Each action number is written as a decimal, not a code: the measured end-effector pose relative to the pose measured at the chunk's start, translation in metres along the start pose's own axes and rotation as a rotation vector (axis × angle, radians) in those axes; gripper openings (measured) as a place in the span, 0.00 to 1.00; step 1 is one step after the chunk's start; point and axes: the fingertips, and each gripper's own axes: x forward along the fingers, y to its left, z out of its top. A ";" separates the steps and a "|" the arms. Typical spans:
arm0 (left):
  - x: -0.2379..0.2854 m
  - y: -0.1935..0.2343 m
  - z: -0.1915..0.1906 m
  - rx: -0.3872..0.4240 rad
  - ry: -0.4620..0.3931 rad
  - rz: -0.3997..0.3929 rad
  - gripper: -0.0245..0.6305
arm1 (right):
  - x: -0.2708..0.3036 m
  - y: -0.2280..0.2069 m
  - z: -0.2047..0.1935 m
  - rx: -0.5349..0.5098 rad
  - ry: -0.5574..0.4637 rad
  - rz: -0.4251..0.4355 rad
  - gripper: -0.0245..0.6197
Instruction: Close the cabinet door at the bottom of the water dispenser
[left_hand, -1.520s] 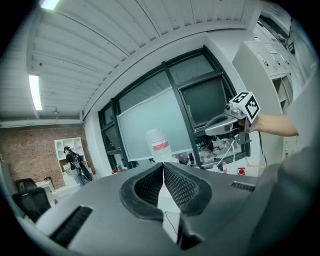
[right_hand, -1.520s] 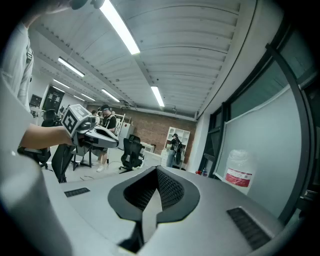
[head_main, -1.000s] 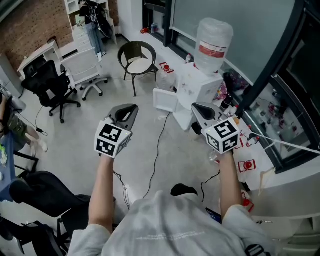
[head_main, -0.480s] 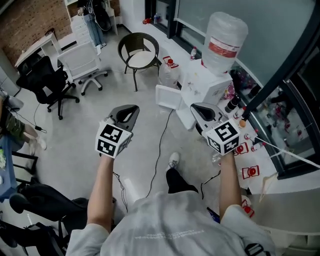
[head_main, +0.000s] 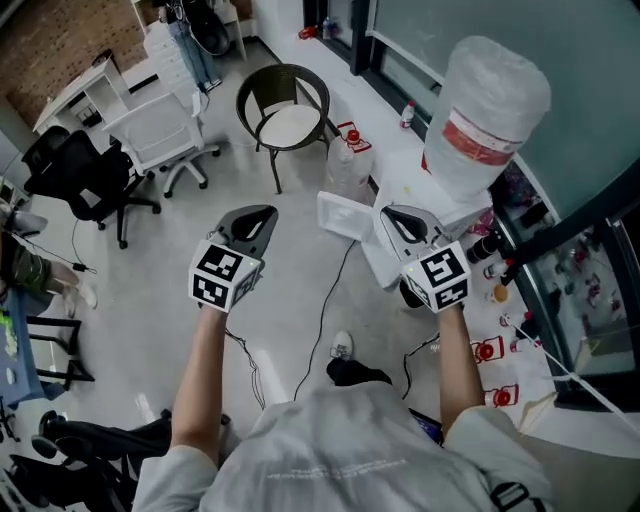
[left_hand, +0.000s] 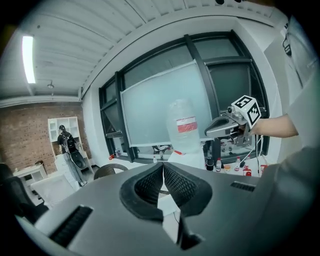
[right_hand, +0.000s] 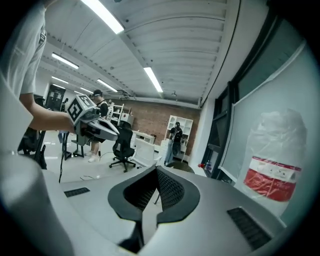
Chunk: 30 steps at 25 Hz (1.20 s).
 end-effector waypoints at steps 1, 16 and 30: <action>0.017 0.008 0.001 -0.005 0.005 0.003 0.07 | 0.012 -0.015 -0.002 0.006 -0.004 0.006 0.08; 0.181 0.087 -0.014 -0.052 0.036 -0.110 0.25 | 0.137 -0.128 -0.047 0.117 0.045 0.017 0.38; 0.330 0.189 -0.104 0.050 0.145 -0.503 0.29 | 0.258 -0.170 -0.108 0.268 0.252 -0.259 0.43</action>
